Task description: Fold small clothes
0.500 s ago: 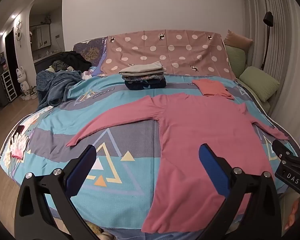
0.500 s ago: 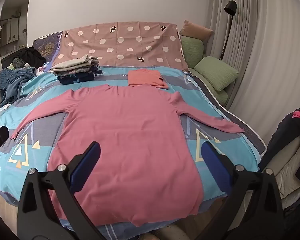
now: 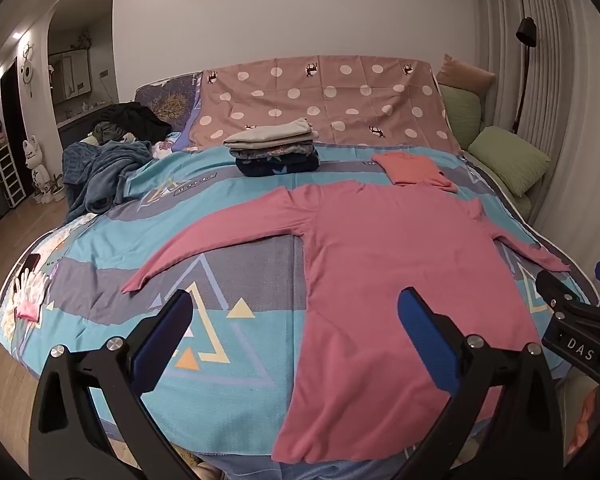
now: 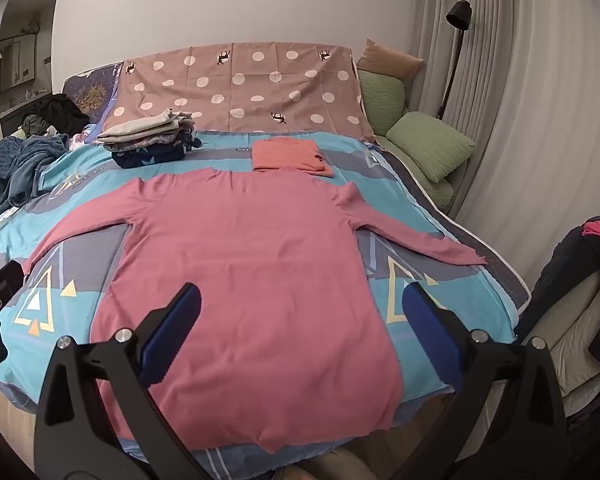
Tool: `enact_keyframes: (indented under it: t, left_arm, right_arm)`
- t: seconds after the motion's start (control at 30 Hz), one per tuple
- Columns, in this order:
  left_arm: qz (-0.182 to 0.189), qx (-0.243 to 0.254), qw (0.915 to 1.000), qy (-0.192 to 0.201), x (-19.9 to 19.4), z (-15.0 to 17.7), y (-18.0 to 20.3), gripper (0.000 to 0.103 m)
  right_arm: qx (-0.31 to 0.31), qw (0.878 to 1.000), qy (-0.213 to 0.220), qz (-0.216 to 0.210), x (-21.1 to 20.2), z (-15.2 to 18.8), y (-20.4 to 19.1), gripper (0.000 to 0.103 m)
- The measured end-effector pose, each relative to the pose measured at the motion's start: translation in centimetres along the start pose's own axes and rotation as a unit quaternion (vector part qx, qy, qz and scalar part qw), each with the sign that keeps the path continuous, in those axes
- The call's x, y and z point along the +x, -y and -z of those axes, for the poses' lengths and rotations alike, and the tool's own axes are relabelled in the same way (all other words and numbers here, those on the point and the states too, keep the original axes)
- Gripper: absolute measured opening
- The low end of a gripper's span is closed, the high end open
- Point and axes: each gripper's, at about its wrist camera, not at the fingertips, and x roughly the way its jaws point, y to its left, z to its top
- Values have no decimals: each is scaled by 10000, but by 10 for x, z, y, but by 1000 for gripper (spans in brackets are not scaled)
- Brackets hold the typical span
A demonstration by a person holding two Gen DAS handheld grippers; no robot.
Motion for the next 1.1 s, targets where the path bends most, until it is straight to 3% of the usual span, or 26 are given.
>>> enact_keyframes:
  t: [1.1]
  left_arm:
    - [33, 55, 10000, -16, -1, 5, 14, 102]
  right_arm:
    - [-69, 9999, -69, 60, 2, 3, 0, 101]
